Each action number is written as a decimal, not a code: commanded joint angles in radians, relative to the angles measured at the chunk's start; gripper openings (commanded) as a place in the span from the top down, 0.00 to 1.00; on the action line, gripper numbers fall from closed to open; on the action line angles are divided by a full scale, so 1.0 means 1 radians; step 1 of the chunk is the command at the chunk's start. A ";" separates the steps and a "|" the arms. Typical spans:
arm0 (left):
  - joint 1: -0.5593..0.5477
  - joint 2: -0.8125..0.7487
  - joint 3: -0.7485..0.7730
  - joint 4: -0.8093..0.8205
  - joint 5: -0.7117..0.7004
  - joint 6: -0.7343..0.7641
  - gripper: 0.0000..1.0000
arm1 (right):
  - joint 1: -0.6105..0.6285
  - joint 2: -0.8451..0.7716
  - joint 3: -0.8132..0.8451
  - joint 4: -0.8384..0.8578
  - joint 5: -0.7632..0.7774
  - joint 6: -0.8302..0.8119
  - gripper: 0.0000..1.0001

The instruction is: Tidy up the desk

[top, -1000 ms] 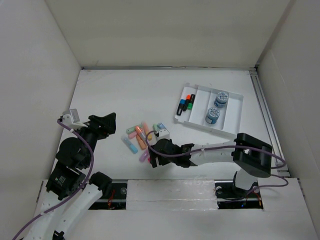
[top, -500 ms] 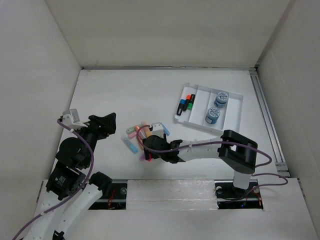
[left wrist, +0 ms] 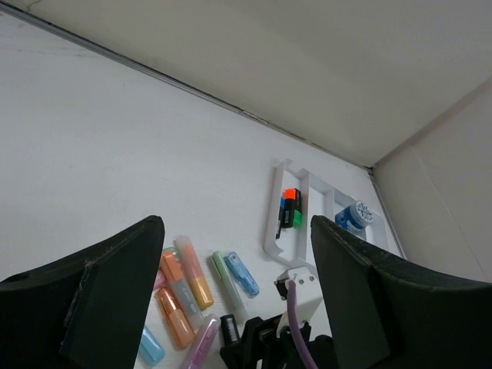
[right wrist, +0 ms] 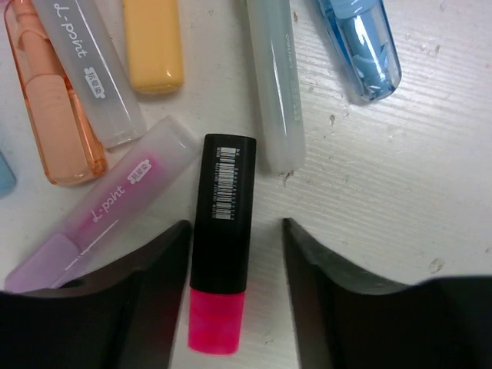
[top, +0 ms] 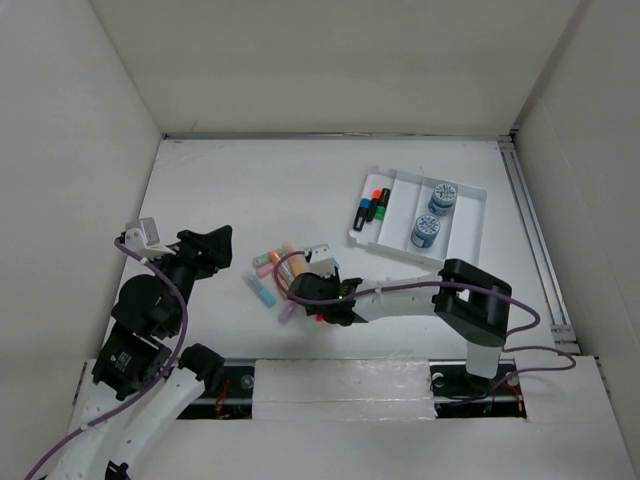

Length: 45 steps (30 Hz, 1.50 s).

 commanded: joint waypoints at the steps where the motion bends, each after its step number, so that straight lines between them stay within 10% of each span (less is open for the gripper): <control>1: -0.002 0.007 -0.006 0.044 0.014 0.014 0.27 | -0.007 -0.015 -0.024 -0.009 -0.020 -0.019 0.47; 7: -0.002 0.004 -0.006 0.044 0.014 0.014 0.27 | -0.007 -0.017 -0.017 -0.014 -0.014 -0.001 0.92; 16: -0.002 -0.001 -0.007 0.043 0.015 0.014 0.27 | -0.221 -0.405 -0.137 0.136 -0.039 -0.131 0.93; 25: -0.002 -0.006 -0.006 0.043 0.015 0.013 0.27 | -0.668 -0.272 -0.022 0.290 -0.270 -0.235 0.95; 30: -0.002 -0.007 -0.006 0.040 0.011 0.014 0.27 | -0.795 -0.126 0.128 0.326 -0.381 -0.211 0.89; 40: -0.002 -0.009 -0.006 0.041 0.012 0.014 0.27 | -0.828 -0.090 0.187 0.353 -0.457 -0.197 0.34; 45: -0.002 -0.006 -0.006 0.041 0.020 0.014 0.27 | -0.701 -0.175 0.044 0.425 -0.457 -0.211 0.46</control>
